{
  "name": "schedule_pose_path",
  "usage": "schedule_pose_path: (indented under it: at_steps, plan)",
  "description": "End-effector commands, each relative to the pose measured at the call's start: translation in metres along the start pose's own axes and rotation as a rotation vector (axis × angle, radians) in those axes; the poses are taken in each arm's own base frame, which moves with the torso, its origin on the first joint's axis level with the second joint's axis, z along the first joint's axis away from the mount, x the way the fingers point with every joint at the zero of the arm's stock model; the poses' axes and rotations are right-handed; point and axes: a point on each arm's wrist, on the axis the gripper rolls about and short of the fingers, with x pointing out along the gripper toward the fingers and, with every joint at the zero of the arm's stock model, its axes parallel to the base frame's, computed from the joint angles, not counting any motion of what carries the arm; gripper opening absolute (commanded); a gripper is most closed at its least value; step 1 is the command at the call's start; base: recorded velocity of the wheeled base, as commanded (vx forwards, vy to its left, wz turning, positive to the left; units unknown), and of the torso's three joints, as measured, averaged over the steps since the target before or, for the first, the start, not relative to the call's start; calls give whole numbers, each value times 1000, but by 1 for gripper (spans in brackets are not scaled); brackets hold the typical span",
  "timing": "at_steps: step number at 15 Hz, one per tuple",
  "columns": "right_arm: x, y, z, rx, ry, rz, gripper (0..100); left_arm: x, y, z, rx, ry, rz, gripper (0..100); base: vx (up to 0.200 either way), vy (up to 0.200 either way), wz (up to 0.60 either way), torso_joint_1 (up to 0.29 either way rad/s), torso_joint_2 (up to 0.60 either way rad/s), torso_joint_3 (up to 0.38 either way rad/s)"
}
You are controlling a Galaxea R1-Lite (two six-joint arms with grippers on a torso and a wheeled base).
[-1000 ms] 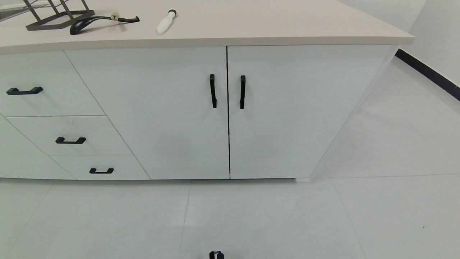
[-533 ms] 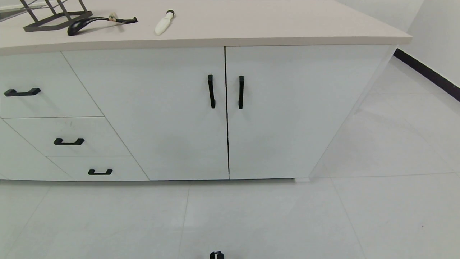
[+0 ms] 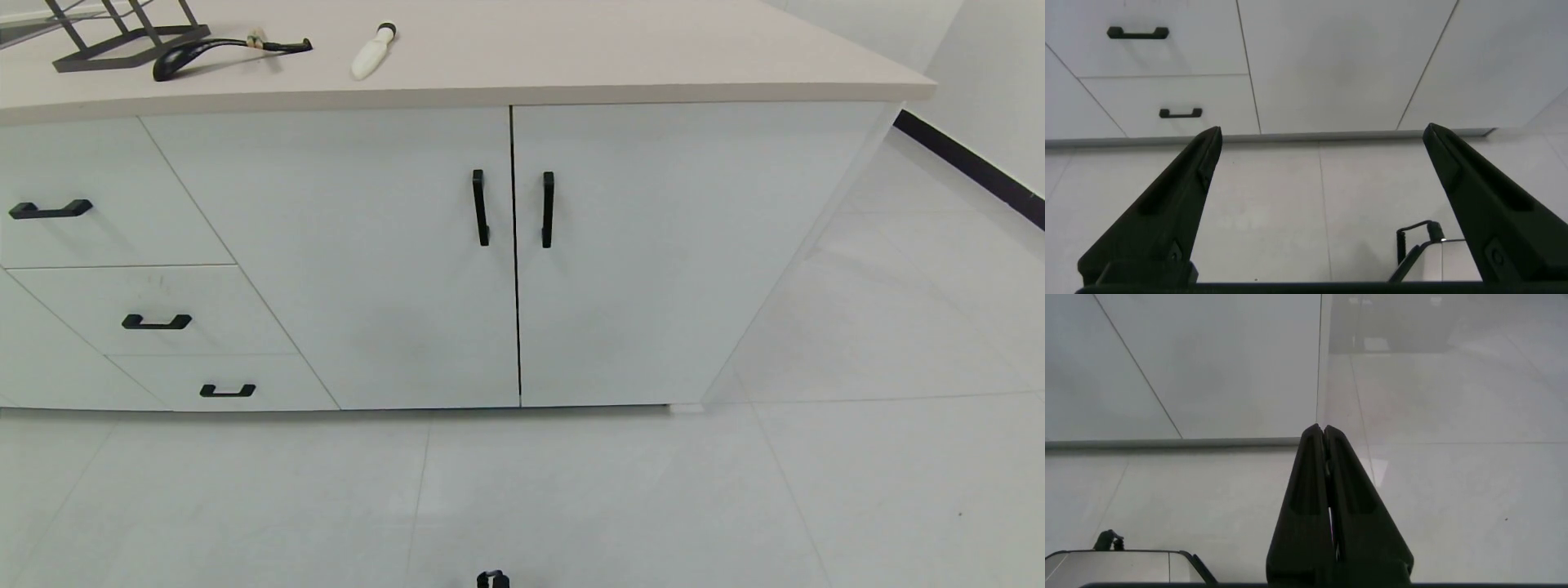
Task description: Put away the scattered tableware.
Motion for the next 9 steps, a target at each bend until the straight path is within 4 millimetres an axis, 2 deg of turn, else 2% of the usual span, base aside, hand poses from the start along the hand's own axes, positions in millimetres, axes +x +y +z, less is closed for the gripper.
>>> schedule_pose_path:
  at_steps: [1, 4, 9]
  plan:
    - [0, 0, 0, 0, 2, 0, 0, 0, 0, 0, -2, 0, -1, 100, 0, 0, 0, 0, 0, 0]
    - [0, 0, 0, 0, 2, 0, 0, 0, 0, 0, -3, 0, 1, 100, 0, -200, 0, 1, 2, 7]
    - [0, 0, 0, 0, 2, 0, 0, 0, 0, 0, -5, 0, 2, 100, 0, 0, 0, 0, 0, 0]
